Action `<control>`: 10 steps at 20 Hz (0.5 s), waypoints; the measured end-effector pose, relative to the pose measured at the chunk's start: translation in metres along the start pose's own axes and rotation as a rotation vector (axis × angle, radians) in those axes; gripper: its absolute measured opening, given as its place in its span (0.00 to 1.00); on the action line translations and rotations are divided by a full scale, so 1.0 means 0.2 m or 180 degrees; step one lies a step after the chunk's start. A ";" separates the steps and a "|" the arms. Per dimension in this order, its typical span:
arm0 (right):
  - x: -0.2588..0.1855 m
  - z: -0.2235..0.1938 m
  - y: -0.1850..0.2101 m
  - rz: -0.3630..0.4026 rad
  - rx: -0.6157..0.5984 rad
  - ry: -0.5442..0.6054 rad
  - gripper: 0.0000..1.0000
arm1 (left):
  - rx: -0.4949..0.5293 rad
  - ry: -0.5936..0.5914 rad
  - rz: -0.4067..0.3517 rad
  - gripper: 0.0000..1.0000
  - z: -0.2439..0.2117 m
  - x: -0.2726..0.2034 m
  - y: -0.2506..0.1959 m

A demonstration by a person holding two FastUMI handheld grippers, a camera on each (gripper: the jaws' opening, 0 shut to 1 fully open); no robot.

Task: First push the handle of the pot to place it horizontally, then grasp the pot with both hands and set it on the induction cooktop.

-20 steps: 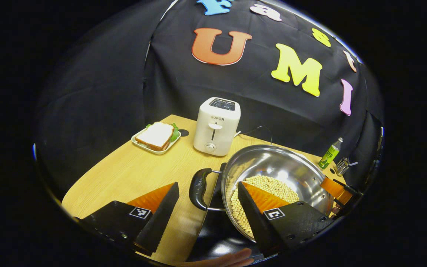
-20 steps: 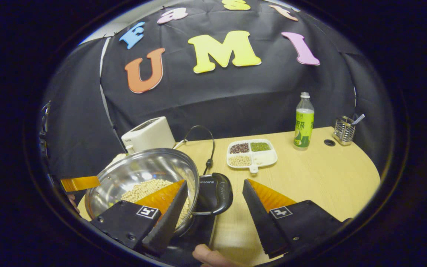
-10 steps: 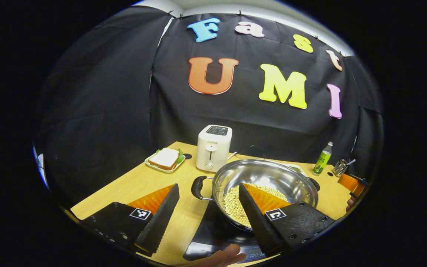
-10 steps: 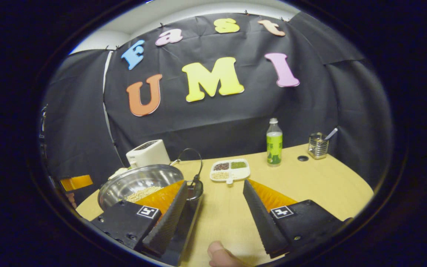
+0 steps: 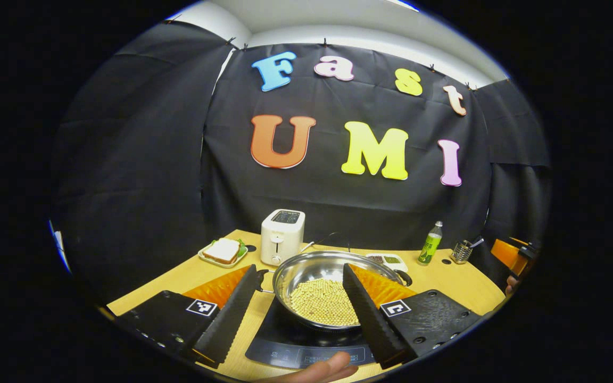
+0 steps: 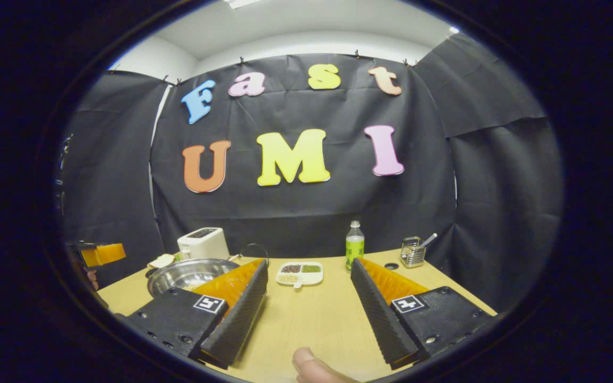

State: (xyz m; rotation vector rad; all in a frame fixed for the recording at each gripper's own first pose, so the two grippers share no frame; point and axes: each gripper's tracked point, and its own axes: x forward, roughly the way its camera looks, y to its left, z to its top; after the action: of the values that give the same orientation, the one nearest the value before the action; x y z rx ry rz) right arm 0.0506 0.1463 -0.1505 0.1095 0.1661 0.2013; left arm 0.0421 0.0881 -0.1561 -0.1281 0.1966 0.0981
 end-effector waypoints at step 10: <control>-0.45 0.42 -0.32 -0.0335 -0.0048 -0.0569 0.97 | 0.0122 -0.0421 -0.0069 0.95 0.33 -0.33 -0.21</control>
State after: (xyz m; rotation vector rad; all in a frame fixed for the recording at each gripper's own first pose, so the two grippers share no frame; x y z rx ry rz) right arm -0.0091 0.0579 -0.0628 0.1028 -0.0079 0.0870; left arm -0.0050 0.0495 -0.0748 -0.0852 0.0649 0.0807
